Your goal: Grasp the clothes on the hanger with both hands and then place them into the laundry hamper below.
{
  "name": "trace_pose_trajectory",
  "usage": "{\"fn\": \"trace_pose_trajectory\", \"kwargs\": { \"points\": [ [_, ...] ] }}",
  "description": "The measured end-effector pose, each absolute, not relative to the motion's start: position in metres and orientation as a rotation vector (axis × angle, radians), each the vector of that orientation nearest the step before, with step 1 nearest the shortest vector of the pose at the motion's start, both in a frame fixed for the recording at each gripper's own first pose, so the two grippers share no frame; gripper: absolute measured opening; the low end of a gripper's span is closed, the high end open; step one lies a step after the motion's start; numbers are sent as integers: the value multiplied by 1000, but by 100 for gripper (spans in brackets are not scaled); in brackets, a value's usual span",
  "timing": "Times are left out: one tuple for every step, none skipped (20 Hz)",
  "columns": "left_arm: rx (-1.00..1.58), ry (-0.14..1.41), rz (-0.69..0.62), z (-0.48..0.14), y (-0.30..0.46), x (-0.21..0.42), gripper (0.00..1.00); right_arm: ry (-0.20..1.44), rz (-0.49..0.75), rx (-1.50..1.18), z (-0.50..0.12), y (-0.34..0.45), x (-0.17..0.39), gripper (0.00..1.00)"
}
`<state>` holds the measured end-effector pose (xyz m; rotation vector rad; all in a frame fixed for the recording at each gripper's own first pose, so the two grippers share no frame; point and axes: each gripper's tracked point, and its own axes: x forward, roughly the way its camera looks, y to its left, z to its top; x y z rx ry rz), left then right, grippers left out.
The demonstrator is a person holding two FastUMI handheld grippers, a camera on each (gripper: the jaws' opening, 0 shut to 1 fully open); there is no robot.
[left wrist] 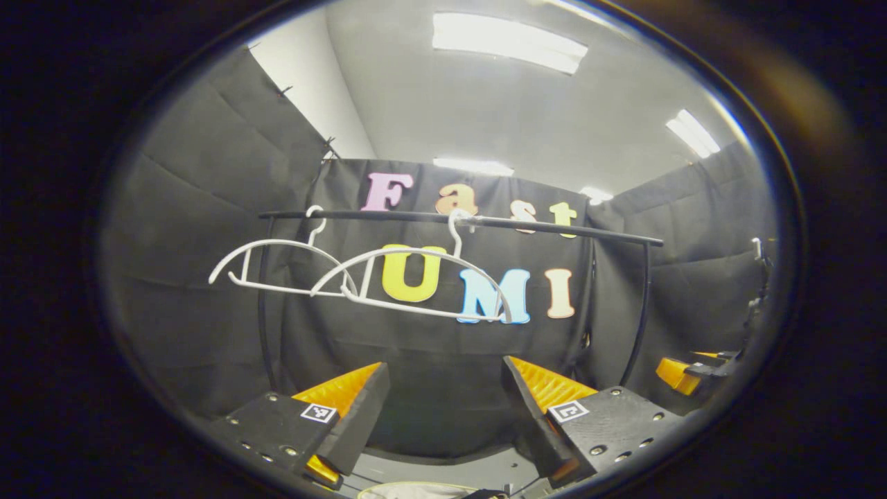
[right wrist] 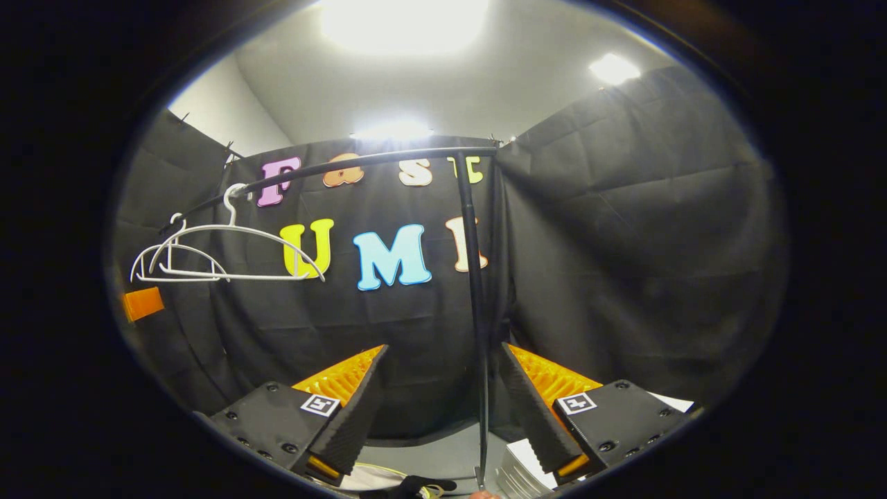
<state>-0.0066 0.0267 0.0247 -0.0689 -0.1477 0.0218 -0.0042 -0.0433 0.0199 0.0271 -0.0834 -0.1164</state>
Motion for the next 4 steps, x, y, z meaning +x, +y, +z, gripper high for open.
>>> {"fn": "trace_pose_trajectory", "kwargs": {
  "points": [
    [-70, -145, 15, 23, 27, -6, 94, -83, -121, 27, 19, -41, -6, 98],
    [-71, -143, 7, 21, 27, -3, 94, -83, -121, 25, 19, -38, -9, 98],
    [-71, -134, 3, 18, 27, -1, 94, -82, -120, 25, 19, -35, -11, 98],
    [-71, -123, 3, 13, 29, 2, 94, -85, -118, 26, 20, -31, -12, 98]
  ]
}}
